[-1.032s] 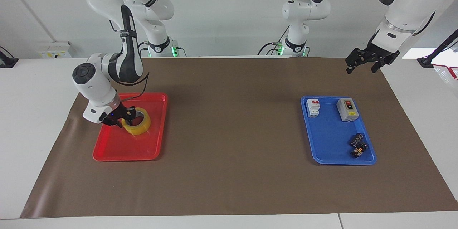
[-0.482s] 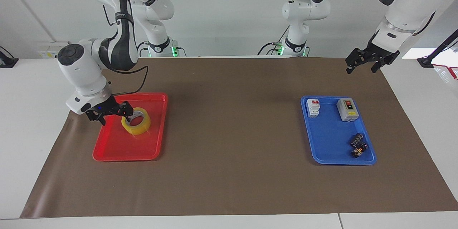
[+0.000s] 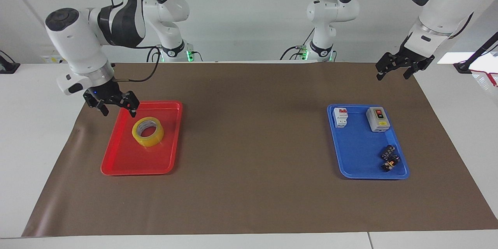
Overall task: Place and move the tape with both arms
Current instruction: 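Open the right gripper and withdraw it from the red tray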
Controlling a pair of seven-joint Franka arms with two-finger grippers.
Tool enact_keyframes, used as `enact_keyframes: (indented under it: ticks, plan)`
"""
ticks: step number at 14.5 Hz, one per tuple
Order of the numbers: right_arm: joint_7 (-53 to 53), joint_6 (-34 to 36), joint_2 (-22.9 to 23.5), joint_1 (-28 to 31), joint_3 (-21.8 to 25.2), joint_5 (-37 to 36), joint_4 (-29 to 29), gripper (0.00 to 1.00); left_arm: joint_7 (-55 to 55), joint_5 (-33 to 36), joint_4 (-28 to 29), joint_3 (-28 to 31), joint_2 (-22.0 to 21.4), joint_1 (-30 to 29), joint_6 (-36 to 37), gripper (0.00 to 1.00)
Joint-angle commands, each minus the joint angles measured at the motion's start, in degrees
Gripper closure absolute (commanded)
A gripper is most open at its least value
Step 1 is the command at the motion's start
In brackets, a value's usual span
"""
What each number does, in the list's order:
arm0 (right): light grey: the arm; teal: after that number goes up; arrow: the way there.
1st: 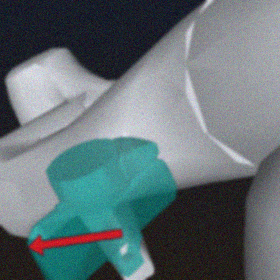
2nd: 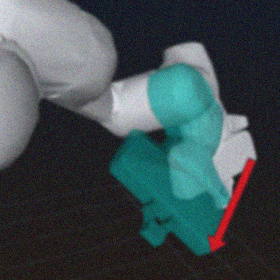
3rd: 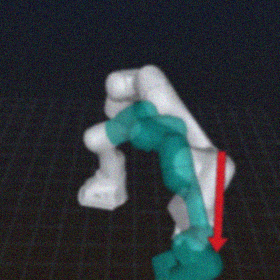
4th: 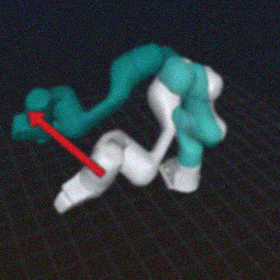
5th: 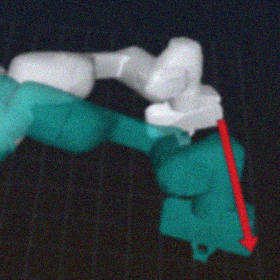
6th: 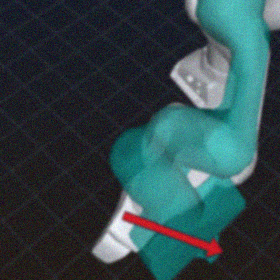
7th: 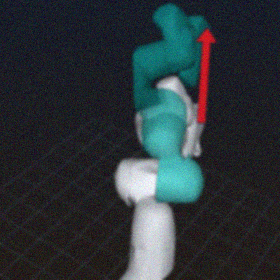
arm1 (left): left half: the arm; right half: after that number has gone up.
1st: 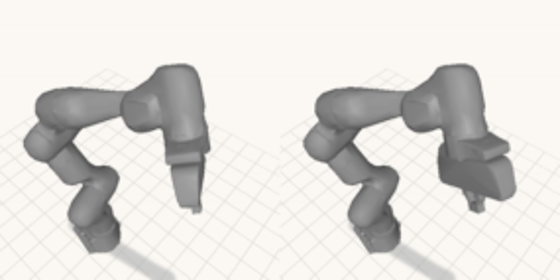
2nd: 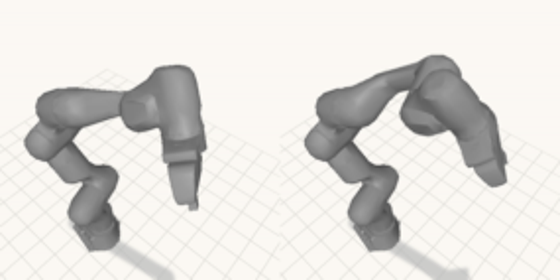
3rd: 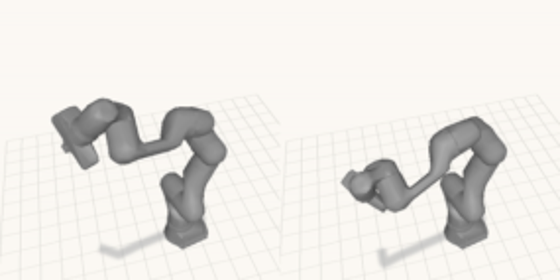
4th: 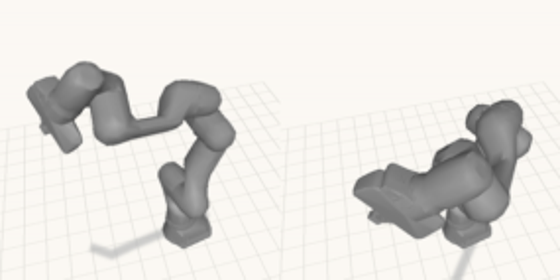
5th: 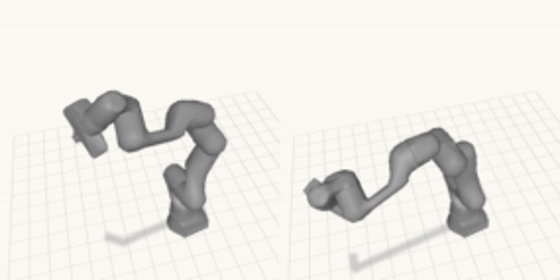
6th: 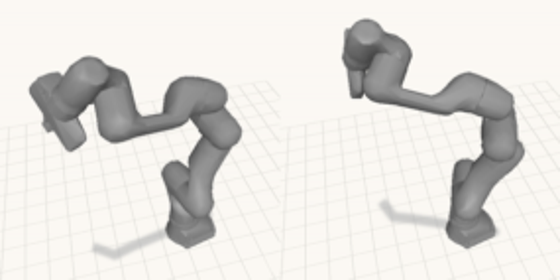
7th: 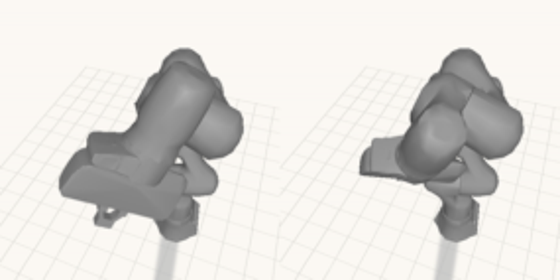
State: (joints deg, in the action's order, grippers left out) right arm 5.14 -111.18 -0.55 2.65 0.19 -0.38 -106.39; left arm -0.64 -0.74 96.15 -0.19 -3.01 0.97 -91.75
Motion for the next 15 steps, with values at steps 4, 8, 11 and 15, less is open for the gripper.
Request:
enact_keyframes:
  ticks: [4, 8, 11, 15]
  plan:
    - [10.9, 19.6, -1.2, -2.4, -1.5, -2.1, 14.5, 0.0, -0.7, -1.3, -0.5, 0.0, 0.2, -0.4, 0.9, 0.0]
    - [8.4, 24.3, -0.4, -2.2, -1.8, -1.0, 18.7, 0.0, -0.7, -1.3, -0.5, 0.0, 0.2, -0.4, 0.8, 0.0]
    - [5.0, 22.9, -0.5, -2.1, -1.7, -0.8, 17.0, 0.0, -0.8, -1.3, -0.5, 0.0, 0.2, -0.4, 0.8, 0.0]
    - [2.1, 28.0, -0.4, -2.1, -1.8, -2.9, 20.2, 0.0, -0.7, -1.3, -0.5, 0.0, 0.2, -0.4, 0.9, 0.0]
